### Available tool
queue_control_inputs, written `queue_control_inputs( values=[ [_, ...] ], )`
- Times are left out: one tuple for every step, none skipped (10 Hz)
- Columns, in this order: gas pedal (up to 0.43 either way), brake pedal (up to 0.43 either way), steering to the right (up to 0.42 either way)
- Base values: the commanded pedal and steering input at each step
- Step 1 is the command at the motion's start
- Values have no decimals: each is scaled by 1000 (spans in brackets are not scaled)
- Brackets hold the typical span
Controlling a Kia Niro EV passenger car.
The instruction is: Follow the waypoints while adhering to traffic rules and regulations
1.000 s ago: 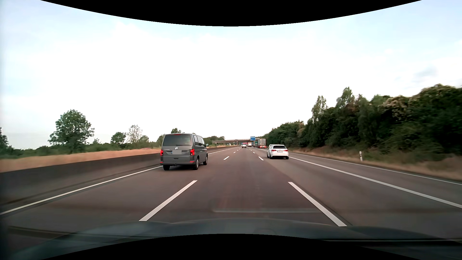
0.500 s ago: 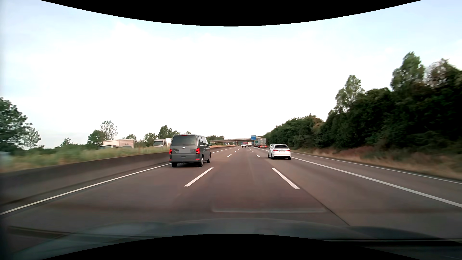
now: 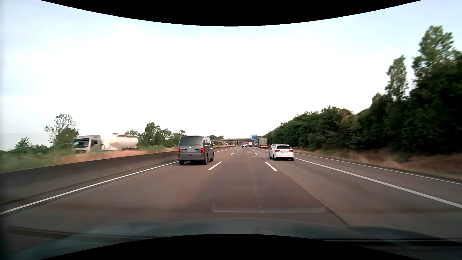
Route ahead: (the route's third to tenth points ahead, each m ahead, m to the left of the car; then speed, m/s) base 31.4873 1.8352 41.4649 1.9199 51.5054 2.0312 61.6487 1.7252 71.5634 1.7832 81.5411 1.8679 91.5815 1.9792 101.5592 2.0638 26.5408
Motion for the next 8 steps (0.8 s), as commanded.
queue_control_inputs(
  values=[
    [189,0,-5],
    [189,0,-5],
    [189,0,-5],
    [189,0,-4],
    [189,0,-4],
    [189,0,-3],
    [189,0,-4],
    [189,0,-4]
  ],
)
